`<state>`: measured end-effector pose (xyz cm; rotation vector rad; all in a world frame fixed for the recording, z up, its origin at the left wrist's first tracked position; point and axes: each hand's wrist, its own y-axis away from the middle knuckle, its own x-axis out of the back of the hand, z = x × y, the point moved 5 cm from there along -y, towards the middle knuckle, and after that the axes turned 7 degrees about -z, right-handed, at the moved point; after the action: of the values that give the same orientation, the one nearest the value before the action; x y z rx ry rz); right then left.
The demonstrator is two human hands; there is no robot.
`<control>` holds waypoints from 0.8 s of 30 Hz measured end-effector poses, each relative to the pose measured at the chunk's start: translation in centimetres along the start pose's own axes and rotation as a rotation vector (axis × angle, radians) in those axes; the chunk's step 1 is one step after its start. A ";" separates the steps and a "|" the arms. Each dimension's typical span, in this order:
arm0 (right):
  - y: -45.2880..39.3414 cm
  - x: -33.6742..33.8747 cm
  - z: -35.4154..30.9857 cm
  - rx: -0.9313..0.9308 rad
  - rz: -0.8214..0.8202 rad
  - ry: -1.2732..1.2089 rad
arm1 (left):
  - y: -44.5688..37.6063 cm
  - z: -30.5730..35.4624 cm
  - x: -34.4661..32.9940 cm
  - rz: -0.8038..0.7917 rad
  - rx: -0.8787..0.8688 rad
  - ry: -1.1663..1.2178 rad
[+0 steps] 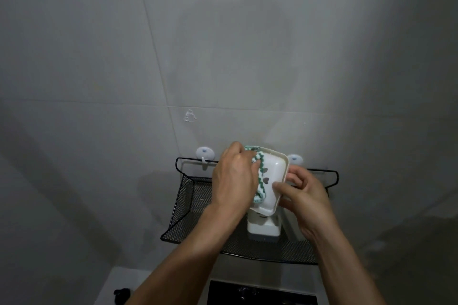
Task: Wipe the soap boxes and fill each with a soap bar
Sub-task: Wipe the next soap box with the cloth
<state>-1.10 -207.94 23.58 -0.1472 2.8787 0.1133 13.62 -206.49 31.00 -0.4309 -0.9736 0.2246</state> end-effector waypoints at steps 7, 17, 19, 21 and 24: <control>0.2 -0.4 -0.6 0.046 -0.066 -0.231 | 0.1 1.6 0.1 0.045 -0.069 -0.133; 0.6 0.5 -0.1 0.076 -0.007 -0.220 | 1.2 0.1 -0.3 -0.089 -0.012 -0.008; 0.4 0.5 -0.1 0.044 -0.022 -0.226 | 1.2 0.2 -0.2 -0.103 -0.043 0.026; 0.2 0.7 -0.1 0.006 -0.043 -0.227 | 1.0 0.4 0.0 -0.114 -0.076 0.017; -0.2 1.2 -0.2 -0.079 -0.066 -0.113 | 0.7 0.4 0.3 -0.134 -0.136 -0.028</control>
<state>-2.30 -208.22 23.47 -0.2422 2.7550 0.2163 13.45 -205.64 31.16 -0.4858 -1.0451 0.0432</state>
